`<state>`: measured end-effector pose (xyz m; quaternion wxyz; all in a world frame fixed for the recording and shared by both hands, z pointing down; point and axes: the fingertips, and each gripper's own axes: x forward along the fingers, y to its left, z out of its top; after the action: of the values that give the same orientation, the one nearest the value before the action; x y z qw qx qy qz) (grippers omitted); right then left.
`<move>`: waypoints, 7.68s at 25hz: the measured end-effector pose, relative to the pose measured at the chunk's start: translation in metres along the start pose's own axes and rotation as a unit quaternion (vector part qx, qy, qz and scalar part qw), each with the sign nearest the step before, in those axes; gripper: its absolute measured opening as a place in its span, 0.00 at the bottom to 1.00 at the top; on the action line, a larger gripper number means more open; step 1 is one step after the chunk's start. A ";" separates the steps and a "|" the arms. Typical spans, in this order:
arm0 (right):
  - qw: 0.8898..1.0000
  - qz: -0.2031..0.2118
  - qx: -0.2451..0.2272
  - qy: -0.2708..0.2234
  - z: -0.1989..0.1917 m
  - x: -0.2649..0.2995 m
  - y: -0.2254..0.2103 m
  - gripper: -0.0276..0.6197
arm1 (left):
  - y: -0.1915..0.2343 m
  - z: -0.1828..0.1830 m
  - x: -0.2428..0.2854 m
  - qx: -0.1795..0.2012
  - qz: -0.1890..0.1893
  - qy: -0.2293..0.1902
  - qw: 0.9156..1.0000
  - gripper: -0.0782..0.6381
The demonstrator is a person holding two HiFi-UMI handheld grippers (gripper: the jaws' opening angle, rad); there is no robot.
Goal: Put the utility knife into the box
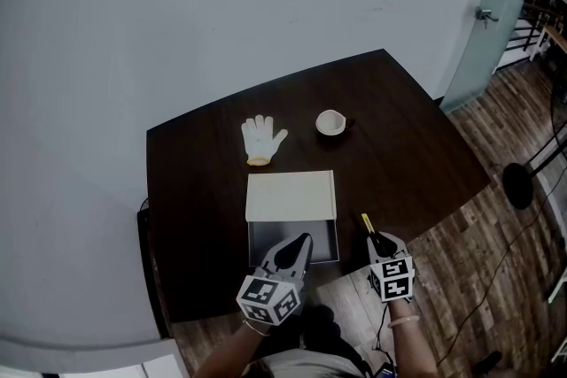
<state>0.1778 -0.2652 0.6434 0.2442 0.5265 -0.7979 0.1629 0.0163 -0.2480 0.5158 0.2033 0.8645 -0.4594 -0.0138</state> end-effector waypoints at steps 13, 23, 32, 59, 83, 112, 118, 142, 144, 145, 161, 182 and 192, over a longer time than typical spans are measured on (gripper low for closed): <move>1.000 0.005 -0.005 -0.029 0.025 -0.027 0.032 0.15 | -0.002 0.013 -0.024 0.024 0.004 0.005 1.000 0.13; 0.999 0.021 -0.023 -0.036 0.037 -0.035 0.059 0.15 | 0.001 0.020 -0.043 0.025 0.001 0.002 1.000 0.13; 0.997 0.052 -0.051 -0.038 0.048 -0.027 0.088 0.15 | 0.017 0.027 -0.062 0.020 0.020 -0.013 1.000 0.13; 0.978 0.157 -0.140 -0.014 0.074 0.019 0.178 0.15 | 0.071 0.037 -0.108 0.002 0.075 -0.039 0.996 0.13; 0.936 0.232 -0.256 0.067 0.054 0.069 0.219 0.15 | 0.091 0.037 -0.114 -0.007 0.090 -0.037 0.995 0.13; 0.888 0.279 -0.317 0.185 0.016 0.110 0.234 0.15 | 0.104 0.029 -0.116 -0.017 0.108 -0.031 0.994 0.13; 0.880 0.279 -0.325 0.204 0.011 0.114 0.234 0.15 | 0.106 0.030 -0.117 -0.018 0.109 -0.029 0.993 0.13; 0.934 0.259 -0.214 0.120 0.051 0.090 0.241 0.15 | 0.117 0.048 -0.119 -0.004 0.113 -0.038 0.993 0.13; 0.940 0.254 -0.201 0.105 0.060 0.084 0.241 0.14 | 0.117 0.051 -0.121 -0.005 0.114 -0.041 0.993 0.13; 0.943 0.251 -0.195 0.097 0.064 0.081 0.241 0.13 | 0.118 0.052 -0.122 -0.005 0.115 -0.042 0.993 0.13; 0.971 0.203 -0.125 -0.029 0.137 0.028 0.231 0.07 | 0.111 0.068 -0.122 0.017 0.101 -0.024 0.994 0.13; 0.971 0.183 -0.082 -0.130 0.191 -0.038 0.213 0.06 | 0.084 0.094 -0.117 0.061 0.085 -0.018 0.994 0.13; 0.971 0.171 -0.070 -0.152 0.200 -0.061 0.202 0.05 | 0.064 0.100 -0.111 0.092 0.072 -0.015 0.993 0.13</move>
<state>-0.0316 -0.2427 0.4434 0.1246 0.3822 -0.9134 0.0644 -0.1195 -0.2248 0.4290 0.1160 0.8442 -0.5225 0.0303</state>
